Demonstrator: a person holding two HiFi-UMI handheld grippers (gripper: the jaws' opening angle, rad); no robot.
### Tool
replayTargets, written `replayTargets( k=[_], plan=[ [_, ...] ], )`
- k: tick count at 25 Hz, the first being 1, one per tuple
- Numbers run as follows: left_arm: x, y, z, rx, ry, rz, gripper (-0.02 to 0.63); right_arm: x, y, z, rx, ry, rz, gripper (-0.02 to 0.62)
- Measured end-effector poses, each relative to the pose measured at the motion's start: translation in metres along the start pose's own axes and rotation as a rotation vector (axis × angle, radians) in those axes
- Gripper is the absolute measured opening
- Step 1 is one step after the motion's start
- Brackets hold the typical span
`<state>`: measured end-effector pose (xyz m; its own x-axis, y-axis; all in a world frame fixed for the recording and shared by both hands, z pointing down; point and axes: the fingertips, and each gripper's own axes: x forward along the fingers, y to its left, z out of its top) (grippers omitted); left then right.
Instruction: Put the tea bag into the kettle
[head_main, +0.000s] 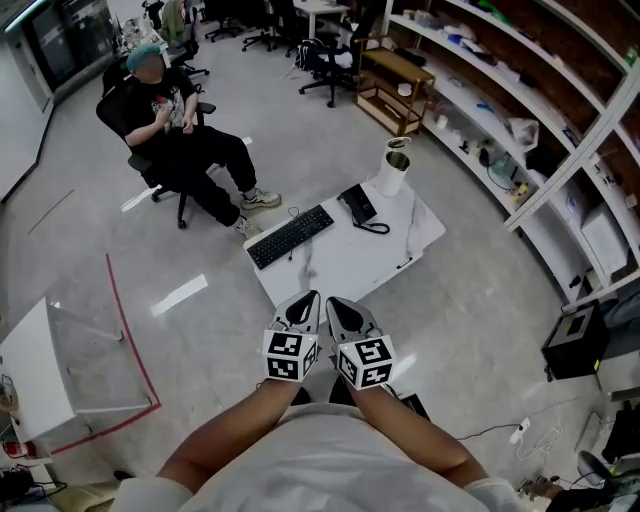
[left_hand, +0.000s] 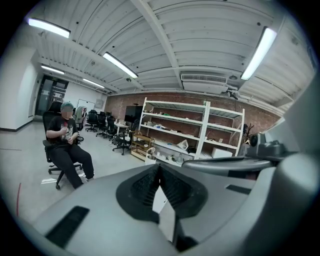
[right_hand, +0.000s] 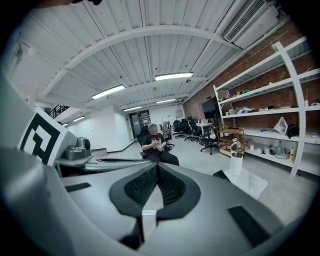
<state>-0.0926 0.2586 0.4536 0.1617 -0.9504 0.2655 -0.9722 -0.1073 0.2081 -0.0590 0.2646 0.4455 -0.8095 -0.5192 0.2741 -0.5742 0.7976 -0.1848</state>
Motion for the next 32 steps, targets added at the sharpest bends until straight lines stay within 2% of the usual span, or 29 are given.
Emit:
replayTargets(
  k=[7,15,20,23,26,32],
  plan=[
    [0.042,0.016,0.017,-0.006,-0.003,0.059,0.008,0.035,-0.033,0.015,-0.022,0.008,0.071,0.009],
    [0.119,0.037,0.027,-0.062,0.018,0.149,0.008,0.09,-0.099,0.038,-0.029,0.033,0.167,0.009],
    [0.164,0.049,0.05,-0.055,0.001,0.211,0.008,0.122,-0.136,0.06,-0.035,0.024,0.226,0.009],
    [0.176,0.061,0.055,-0.041,0.002,0.246,0.008,0.134,-0.141,0.058,-0.034,0.045,0.267,0.009],
    [0.181,0.082,0.048,-0.062,0.02,0.28,0.008,0.15,-0.145,0.047,-0.022,0.075,0.291,0.009],
    [0.196,0.109,0.025,-0.1,0.068,0.272,0.008,0.182,-0.147,0.03,-0.023,0.129,0.313,0.009]
  ],
)
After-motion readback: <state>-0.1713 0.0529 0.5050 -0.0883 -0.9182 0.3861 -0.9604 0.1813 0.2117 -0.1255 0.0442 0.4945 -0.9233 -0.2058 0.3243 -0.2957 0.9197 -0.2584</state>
